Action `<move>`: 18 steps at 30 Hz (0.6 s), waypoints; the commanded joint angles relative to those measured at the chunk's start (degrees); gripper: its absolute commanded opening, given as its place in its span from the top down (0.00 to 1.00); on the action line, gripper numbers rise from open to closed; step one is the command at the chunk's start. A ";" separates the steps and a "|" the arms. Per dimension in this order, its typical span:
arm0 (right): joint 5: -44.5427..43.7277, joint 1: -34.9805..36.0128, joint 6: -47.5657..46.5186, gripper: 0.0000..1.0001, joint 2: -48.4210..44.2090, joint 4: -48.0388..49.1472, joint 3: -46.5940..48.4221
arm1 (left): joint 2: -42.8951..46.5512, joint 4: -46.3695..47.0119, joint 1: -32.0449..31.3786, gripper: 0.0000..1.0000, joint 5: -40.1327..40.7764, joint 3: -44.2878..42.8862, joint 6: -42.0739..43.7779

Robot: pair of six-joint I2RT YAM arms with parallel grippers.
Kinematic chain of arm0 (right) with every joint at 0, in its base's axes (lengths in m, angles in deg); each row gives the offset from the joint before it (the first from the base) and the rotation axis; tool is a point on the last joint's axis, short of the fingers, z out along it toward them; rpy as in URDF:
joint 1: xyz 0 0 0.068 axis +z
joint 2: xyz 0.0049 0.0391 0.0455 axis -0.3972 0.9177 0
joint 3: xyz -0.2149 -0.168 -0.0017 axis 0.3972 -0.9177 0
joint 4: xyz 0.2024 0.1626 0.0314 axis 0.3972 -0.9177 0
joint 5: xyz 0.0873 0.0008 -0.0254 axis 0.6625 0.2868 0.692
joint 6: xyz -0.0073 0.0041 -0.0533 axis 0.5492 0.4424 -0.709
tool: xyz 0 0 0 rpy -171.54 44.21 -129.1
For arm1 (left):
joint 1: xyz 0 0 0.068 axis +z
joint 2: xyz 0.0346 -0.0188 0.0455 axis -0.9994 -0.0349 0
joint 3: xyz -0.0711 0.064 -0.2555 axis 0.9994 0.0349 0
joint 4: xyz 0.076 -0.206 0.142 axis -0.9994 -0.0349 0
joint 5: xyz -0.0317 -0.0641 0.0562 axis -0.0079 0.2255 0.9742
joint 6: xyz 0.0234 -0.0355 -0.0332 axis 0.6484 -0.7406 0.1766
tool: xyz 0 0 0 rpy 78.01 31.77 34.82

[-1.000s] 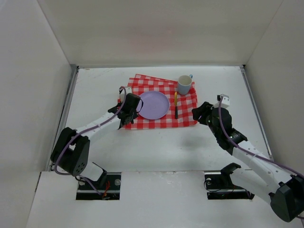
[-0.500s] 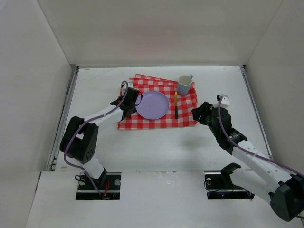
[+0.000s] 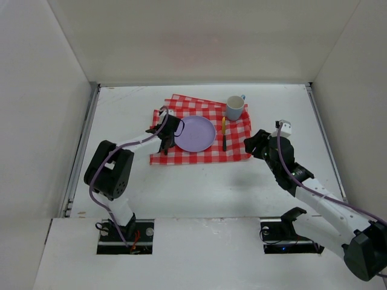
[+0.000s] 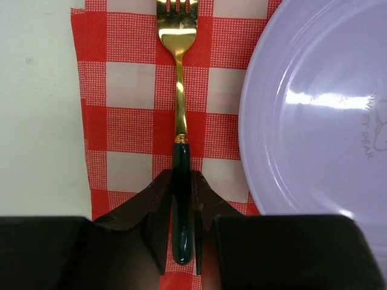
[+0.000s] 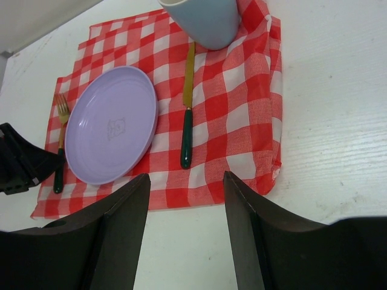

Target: Set the dinner table for one person

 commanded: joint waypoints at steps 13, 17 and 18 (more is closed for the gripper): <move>-0.69 0.14 -0.44 0.39 -0.55 2.78 1.85 | 8.48 4.07 -1.89 0.63 5.50 4.42 -1.36; -0.69 0.14 -0.44 0.39 -0.73 2.78 1.76 | 17.88 5.13 -4.08 0.61 8.23 9.34 -3.55; -0.69 0.05 -0.44 0.39 -0.81 2.78 1.76 | 20.86 5.39 -4.70 0.61 8.75 11.09 -4.51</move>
